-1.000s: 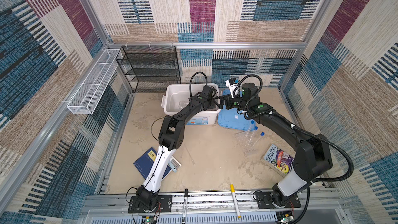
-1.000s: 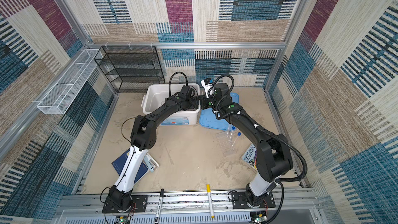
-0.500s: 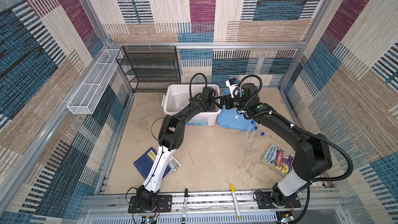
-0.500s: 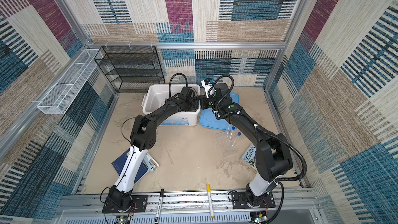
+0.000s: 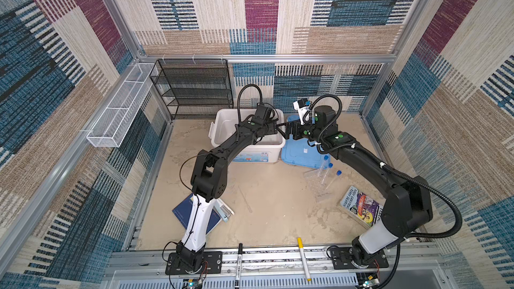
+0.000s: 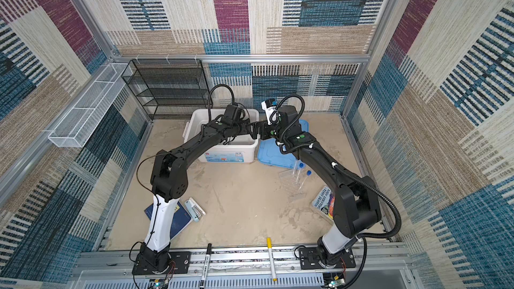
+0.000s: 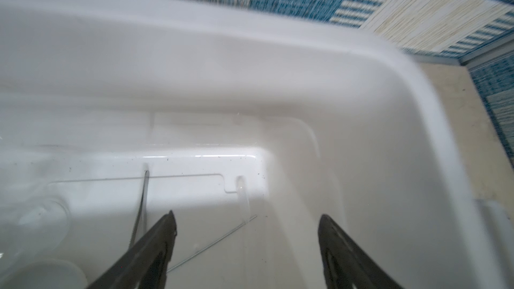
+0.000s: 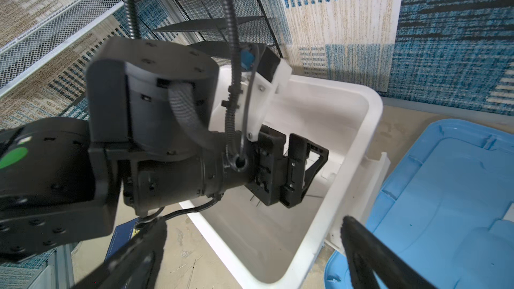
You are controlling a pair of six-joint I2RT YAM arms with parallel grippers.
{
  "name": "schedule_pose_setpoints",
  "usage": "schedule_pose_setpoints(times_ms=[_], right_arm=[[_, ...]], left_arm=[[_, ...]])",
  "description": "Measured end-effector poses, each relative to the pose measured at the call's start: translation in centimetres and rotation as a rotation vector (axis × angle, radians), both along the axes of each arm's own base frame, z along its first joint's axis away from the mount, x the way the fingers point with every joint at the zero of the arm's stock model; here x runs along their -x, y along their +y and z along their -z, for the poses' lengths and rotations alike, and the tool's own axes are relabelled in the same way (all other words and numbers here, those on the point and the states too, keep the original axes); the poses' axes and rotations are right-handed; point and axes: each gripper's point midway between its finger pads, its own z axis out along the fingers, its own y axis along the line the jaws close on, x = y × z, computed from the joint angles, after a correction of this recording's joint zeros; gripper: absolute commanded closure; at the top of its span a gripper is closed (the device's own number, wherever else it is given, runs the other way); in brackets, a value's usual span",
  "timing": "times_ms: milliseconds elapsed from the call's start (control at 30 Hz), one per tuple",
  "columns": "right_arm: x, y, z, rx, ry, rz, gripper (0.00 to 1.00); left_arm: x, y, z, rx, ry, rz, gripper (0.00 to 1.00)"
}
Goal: Organize the chemistry lab equipment
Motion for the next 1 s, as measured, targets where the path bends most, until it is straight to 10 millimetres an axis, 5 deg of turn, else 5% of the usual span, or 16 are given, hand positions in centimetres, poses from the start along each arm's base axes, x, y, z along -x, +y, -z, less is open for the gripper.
schedule_pose_setpoints(times_ms=[167,500,767,1000], right_arm=[[0.6,-0.5,-2.0,-0.002,-0.042,0.013,0.0],[3.3,-1.6,-5.1,0.049,-0.115,-0.017,0.0],[6.4,-2.4,-5.1,0.074,-0.118,-0.053,0.0],[11.0,1.5,-1.3,0.125,-0.06,-0.158,0.0]], left_arm=[[1.3,0.7,-5.1,0.042,-0.081,0.006,0.01],[7.2,2.4,-13.9,0.202,-0.189,0.062,0.01],[13.6,5.4,-16.8,0.269,-0.145,0.052,0.09],[20.8,8.2,-15.8,0.291,-0.042,0.086,0.01]])
